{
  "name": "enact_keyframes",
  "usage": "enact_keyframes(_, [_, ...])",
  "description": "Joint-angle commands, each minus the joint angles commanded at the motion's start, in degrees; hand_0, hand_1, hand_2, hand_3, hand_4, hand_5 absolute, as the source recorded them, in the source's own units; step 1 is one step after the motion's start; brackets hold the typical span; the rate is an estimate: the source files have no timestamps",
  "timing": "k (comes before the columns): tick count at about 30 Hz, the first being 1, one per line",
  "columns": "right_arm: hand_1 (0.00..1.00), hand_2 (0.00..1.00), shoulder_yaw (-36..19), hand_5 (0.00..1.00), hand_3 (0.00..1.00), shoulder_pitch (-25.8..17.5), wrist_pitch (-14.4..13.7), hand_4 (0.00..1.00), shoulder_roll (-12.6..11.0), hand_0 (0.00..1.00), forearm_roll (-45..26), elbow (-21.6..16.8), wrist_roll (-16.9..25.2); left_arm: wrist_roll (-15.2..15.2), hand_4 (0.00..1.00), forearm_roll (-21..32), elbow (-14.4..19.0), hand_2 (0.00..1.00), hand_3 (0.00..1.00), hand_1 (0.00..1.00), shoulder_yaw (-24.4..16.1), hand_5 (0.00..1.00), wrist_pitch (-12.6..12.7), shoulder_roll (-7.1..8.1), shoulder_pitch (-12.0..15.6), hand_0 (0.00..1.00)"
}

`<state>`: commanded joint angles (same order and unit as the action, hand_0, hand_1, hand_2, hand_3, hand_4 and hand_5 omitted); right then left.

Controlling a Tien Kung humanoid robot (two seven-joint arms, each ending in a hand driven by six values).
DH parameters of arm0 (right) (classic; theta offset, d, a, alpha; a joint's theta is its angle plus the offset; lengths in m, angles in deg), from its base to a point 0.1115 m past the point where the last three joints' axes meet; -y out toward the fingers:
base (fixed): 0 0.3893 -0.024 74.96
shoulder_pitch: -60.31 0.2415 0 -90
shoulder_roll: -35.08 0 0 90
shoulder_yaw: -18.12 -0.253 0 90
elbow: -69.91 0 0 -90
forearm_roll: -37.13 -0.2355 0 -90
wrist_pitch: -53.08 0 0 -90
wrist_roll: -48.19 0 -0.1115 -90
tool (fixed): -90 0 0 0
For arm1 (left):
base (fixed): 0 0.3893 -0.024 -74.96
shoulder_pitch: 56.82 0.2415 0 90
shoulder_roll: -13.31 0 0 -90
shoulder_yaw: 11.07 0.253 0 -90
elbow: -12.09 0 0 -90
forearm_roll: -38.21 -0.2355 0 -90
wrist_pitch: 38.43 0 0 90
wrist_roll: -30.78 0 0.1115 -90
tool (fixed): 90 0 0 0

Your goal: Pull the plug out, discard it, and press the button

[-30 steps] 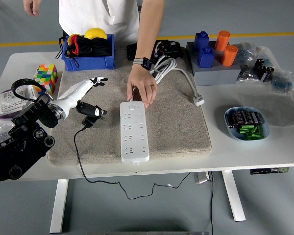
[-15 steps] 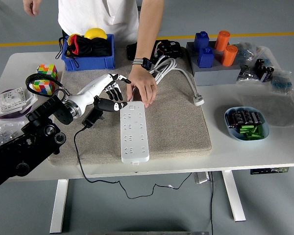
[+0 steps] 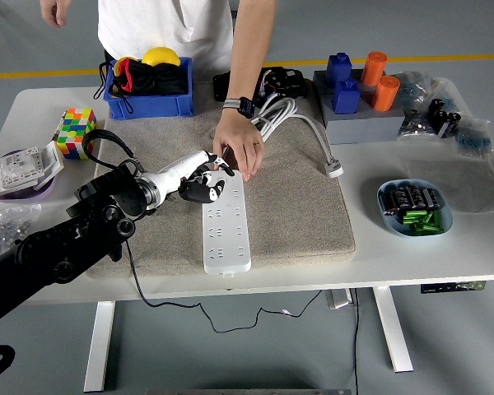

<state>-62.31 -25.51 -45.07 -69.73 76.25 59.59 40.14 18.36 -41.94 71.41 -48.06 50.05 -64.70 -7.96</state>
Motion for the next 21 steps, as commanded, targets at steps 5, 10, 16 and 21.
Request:
enact_keyframes(5, [0.654,0.640,0.28,0.468,0.612,0.04,0.01,0.650,-0.03,0.744,-0.25,0.00,0.16,-0.20,0.418,0.52,-2.52,0.055,0.669,0.046,0.81,0.002,0.20,-1.46,-1.34,0.015])
enact_keyframes(10, [0.655,0.640,0.31,0.468,0.612,0.00,0.00,0.649,0.00,0.744,-0.21,0.00,0.10,-0.68,0.420,0.95,-4.98,0.053,0.667,0.048,1.82,0.002,-0.10,-2.33,-2.43,0.015])
enact_keyframes(16, [0.654,0.640,0.41,0.468,0.612,0.00,-0.08,0.649,-0.11,0.743,-0.23,0.00,0.06,-0.84,0.419,0.89,-7.44,0.053,0.667,0.047,2.37,0.002,-0.17,-3.18,-3.17,0.014])
enact_keyframes(21, [0.654,0.640,0.61,0.468,0.612,0.15,-0.12,0.649,-0.08,0.744,-0.47,0.00,0.24,-0.96,0.418,1.31,-9.57,0.052,0.668,0.046,2.71,0.002,-0.25,-3.92,-4.15,0.014])
